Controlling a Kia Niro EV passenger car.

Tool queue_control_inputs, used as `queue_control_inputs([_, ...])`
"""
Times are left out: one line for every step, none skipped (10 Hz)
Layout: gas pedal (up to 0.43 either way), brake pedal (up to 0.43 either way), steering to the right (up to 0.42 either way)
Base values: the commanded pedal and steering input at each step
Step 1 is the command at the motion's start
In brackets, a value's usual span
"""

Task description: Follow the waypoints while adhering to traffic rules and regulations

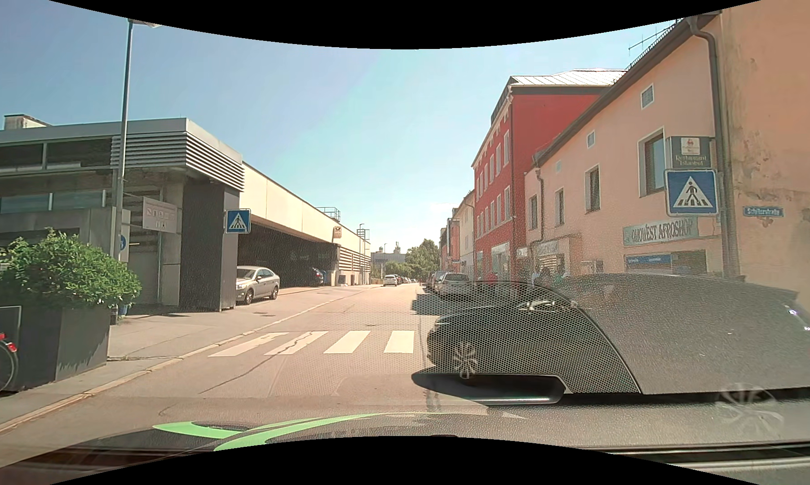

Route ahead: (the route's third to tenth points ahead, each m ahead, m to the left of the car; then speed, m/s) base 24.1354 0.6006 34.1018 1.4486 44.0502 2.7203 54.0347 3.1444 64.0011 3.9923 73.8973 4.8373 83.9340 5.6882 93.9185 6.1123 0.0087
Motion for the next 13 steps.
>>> queue_control_inputs([0.000, 0.165, -0.001])
queue_control_inputs([0.000, 0.085, -0.001])
queue_control_inputs([0.000, 0.000, 0.000])
queue_control_inputs([0.000, 0.000, 0.000])
queue_control_inputs([0.000, 0.000, 0.000])
queue_control_inputs([0.039, 0.000, -0.001])
queue_control_inputs([0.130, 0.000, -0.003])
queue_control_inputs([0.177, 0.000, -0.011])
queue_control_inputs([0.189, 0.000, -0.018])
queue_control_inputs([0.197, 0.000, -0.019])
queue_control_inputs([0.197, 0.000, -0.018])
queue_control_inputs([0.197, 0.000, -0.018])
queue_control_inputs([0.209, 0.000, -0.018])
